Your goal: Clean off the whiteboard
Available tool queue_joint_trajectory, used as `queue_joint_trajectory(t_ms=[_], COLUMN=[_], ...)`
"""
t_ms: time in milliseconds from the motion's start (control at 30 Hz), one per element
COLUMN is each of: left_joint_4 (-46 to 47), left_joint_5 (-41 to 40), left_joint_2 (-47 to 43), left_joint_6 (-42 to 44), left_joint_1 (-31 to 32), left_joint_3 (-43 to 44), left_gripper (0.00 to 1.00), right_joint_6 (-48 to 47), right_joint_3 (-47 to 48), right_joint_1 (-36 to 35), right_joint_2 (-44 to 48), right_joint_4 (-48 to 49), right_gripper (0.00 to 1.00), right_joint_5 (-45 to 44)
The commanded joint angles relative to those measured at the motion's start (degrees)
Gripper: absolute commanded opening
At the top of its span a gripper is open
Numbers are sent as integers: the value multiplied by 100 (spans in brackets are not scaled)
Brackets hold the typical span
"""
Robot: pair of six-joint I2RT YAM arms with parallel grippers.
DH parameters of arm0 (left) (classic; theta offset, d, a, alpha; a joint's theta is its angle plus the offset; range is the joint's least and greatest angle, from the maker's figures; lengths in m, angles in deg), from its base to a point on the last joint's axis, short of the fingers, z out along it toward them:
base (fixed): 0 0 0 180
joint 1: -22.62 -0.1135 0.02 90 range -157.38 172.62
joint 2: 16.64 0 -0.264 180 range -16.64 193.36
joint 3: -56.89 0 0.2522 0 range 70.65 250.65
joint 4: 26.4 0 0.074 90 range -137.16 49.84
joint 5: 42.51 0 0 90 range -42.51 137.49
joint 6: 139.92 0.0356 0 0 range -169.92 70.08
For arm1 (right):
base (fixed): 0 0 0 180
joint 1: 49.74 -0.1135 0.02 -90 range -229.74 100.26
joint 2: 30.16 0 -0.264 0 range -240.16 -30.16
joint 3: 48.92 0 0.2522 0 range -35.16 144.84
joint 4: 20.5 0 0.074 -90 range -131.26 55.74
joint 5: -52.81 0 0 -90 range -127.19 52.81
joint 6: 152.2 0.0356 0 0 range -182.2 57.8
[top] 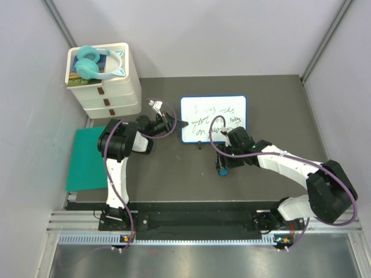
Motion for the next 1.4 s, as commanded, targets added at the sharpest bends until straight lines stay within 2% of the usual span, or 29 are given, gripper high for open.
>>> queue_joint_trajectory(t_ms=[0,167,267,367,667,767,867,933,1000,1133,1367], left_joint_4=[353,396,379,344,256,265,300,300,300,291,265], left_joint_5=[31,49,57,75,84,93,110,119,136,172,101], left_joint_2=[-180,-145,-145,-145,-189,-189,-198,-207,-233,-268,-339], left_joint_6=[221,168,159,168,247,238,221,229,212,247,361], left_joint_1=[-23,-23,-23,-23,-23,-14,-23,-23,-23,-23,-23], left_joint_3=[-110,-102,-93,-93,-145,-137,-154,-189,-198,-312,-532], left_gripper=[2,1,1,1,1,1,1,1,1,1,0], right_joint_6=[-64,-73,-3,76,199,191,199,208,243,112,-669], right_joint_3=[463,595,727,885,903,842,806,745,771,929,1921], right_joint_1=[-108,-292,-599,-811,-890,-890,-890,-890,-890,-882,-680], right_joint_2=[26,-351,-641,-835,-1152,-1266,-1407,-1416,-1398,-1118,-800], right_joint_4=[-27,-88,-219,-422,-449,-291,-185,-97,-132,-97,421], right_gripper=[59,57,55,55,49,43,30,12,0,0,0], right_joint_5=[-317,-721,-1431,-1749,-2058,-2058,-2067,-2084,-2190,-2435,-2692])
